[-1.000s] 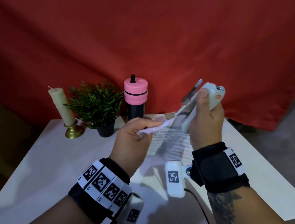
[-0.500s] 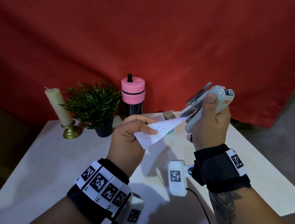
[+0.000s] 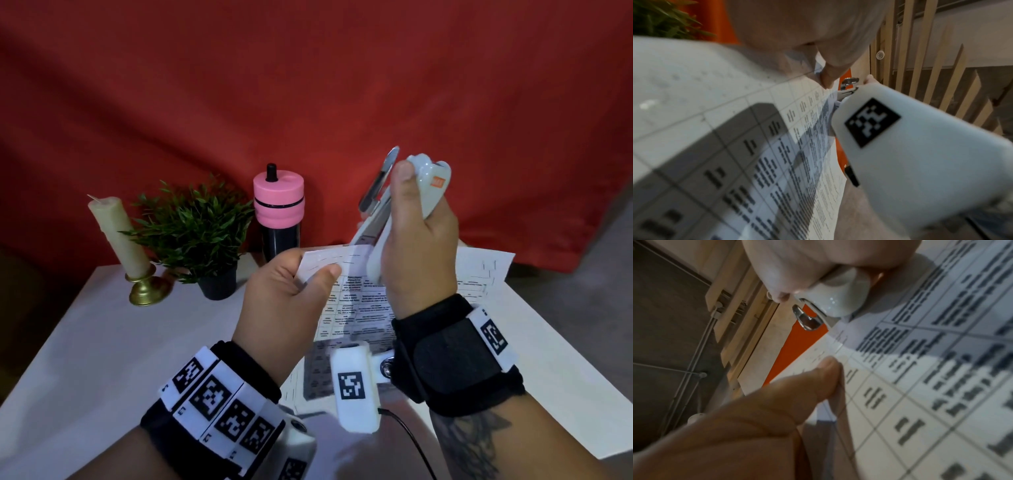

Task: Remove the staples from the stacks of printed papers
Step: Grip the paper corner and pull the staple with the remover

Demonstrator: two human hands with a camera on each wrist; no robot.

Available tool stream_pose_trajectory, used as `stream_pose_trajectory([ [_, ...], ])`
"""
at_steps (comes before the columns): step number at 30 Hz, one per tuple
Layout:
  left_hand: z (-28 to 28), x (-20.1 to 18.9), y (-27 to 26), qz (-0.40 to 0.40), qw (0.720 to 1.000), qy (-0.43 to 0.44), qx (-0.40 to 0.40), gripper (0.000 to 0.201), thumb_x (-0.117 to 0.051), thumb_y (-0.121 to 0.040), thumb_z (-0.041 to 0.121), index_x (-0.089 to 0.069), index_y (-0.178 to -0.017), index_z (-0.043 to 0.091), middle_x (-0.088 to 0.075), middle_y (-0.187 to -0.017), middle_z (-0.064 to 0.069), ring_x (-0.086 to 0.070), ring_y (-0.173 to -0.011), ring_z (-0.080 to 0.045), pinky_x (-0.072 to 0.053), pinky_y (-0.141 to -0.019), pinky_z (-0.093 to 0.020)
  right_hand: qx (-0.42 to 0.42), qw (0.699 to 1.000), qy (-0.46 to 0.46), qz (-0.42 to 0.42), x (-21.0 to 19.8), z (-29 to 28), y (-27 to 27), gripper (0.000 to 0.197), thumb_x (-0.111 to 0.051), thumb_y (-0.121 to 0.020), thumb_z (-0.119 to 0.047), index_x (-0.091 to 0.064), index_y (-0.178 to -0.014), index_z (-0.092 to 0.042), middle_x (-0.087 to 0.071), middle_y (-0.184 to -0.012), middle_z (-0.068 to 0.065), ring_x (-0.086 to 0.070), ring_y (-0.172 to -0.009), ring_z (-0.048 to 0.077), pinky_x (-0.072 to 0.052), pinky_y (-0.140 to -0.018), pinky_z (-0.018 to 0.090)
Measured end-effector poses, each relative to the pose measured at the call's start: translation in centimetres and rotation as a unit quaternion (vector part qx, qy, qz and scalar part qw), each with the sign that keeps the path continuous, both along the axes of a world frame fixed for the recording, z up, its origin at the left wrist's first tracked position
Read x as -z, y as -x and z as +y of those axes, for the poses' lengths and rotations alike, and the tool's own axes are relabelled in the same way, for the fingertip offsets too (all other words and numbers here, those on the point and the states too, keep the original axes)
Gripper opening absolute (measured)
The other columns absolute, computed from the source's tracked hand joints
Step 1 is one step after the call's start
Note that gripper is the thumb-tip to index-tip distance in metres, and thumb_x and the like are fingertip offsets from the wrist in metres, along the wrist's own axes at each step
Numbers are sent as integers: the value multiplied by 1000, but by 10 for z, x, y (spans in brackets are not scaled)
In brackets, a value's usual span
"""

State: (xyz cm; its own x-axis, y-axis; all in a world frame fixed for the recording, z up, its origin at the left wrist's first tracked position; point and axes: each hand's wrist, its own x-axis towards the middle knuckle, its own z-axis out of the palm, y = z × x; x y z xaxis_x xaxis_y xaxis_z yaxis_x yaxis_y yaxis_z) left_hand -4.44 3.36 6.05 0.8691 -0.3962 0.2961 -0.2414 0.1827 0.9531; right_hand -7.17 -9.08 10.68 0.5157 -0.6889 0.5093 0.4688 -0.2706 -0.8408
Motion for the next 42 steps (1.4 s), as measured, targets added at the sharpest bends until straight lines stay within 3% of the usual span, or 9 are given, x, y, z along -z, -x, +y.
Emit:
stream_pose_trajectory([
  [11, -1, 2, 3, 13, 999, 15, 26, 13, -63, -90, 6, -73, -97, 11, -77, -87, -4, -72, -85, -26, -60, -78, -44, 36, 999, 23, 16, -5, 0, -2, 40, -55, -84, -59, -51, -63, -25, -51, -57, -9, -56, -58, 26, -51, -57, 37],
  [14, -3, 4, -1, -1, 1000, 4, 28, 14, -66, -87, 4, -71, -94, 14, -76, -87, 0, -72, -82, -15, -59, -73, -30, 24, 999, 25, 16, -4, -3, -2, 38, -58, -92, -43, -47, -63, -22, -46, -47, -14, -49, -48, 7, -45, -51, 27],
  [19, -4, 16, -8, -26, 995, -59, 72, 38, -60, -88, -6, -70, -103, 27, -75, -94, 14, -68, -84, 1, -50, -71, -10, -26, 999, -25, 36, 6, -7, -4, 38, -57, -87, -51, -54, -72, -16, -53, -62, -1, -55, -59, 13, -48, -56, 30],
  [23, 2, 21, -14, -114, 992, 16, 48, 33, -63, -78, -9, -77, -89, 18, -74, -99, 0, -68, -100, -15, -51, -91, -29, -17, 999, -36, 10, 6, -18, 0, 39, -56, -85, -52, -57, -78, -14, -58, -68, 1, -57, -63, 13, -49, -59, 27],
  [26, 7, 19, -17, -187, 982, 9, 15, 41, -65, -68, -26, -74, -81, 12, -70, -105, 2, -67, -103, -10, -50, -90, -22, -13, 998, -40, -38, 1, -24, 5, 39, -56, -83, -53, -56, -79, -15, -59, -64, 3, -60, -57, 17, -51, -54, 30],
  [30, 9, 15, -16, -257, 966, 17, 4, 26, -74, -66, -8, -72, -79, 14, -67, -111, -1, -66, -102, -10, -51, -88, -20, -13, 997, -34, -69, 1, -25, 10, 35, -54, -85, -50, -54, -77, -16, -57, -57, -7, -56, -49, 12, -46, -49, 25],
  [37, 9, 13, -11, -246, 969, 34, -5, 12, -77, -71, 8, -71, -79, 15, -69, -106, 0, -68, -101, -16, -54, -89, -31, -15, 997, -34, -74, 6, -24, 13, 43, -53, -81, -53, -52, -82, -10, -54, -65, 3, -54, -51, 15, -45, -49, 23],
  [39, 7, 9, -11, -214, 977, 11, -26, 24, -70, -78, -5, -72, -82, 19, -72, -101, 5, -68, -100, -12, -54, -90, -32, -12, 997, -39, -67, 5, -24, 11, 40, -53, -79, -54, -53, -81, -14, -56, -65, 1, -56, -54, 15, -46, -51, 24],
  [42, 5, 1, -9, -118, 992, -25, -39, 19, -62, -90, 4, -71, -97, 19, -75, -94, 12, -70, -91, -5, -57, -84, -28, -13, 999, -36, -32, 3, -20, 5, 37, -56, -77, -57, -58, -81, -20, -60, -73, 7, -60, -69, 24, -53, -64, 39],
])
